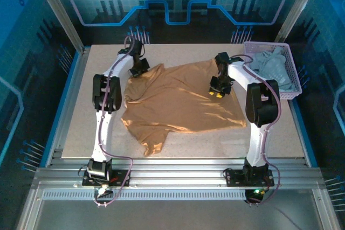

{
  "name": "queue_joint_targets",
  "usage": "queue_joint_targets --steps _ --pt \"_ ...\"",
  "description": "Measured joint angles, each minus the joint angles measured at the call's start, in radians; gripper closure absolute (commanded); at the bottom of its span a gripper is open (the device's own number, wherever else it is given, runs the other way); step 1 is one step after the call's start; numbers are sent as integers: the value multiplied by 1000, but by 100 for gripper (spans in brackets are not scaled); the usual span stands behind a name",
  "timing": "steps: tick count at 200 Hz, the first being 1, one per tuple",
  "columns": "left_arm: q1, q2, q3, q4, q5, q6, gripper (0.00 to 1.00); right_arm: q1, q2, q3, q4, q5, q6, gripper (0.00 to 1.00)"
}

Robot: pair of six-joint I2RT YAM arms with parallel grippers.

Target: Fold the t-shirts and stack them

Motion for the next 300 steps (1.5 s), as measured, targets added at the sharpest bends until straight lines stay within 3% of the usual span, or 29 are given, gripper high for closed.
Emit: queue_joint_targets --steps 45,85,133,140,162,167,177,214,248,275,300 --pt "-18 -123 -127 8 -71 -10 100 1 -9 -8 15 -3 3 70" --pt "-32 -322 -265 70 -81 -15 100 1 -13 -22 23 -3 3 70" --pt "-174 -515 -625 140 -80 -34 100 1 -26 -50 31 -11 3 70" --pt "-201 -523 -674 141 -76 -33 91 1 -29 -54 33 -11 3 70" --pt "-272 -527 -765 124 -54 -29 45 1 -34 -66 37 -11 3 70" --pt "-283 -528 -774 113 -54 -30 38 1 -35 -68 39 -11 3 70" --pt "-291 -540 -788 103 -61 -31 36 1 -36 -71 39 -11 3 70" --pt "-201 -658 -768 112 -85 -42 39 1 -38 -75 41 -11 2 70" --pt "-82 -606 -605 129 -44 -48 42 0 -38 -75 42 -22 2 70" --pt "-88 -527 -552 133 26 -24 44 0 -41 -75 42 -24 2 70" --pt "-121 -480 -552 106 48 16 57 -2 -47 -75 46 -26 2 68"
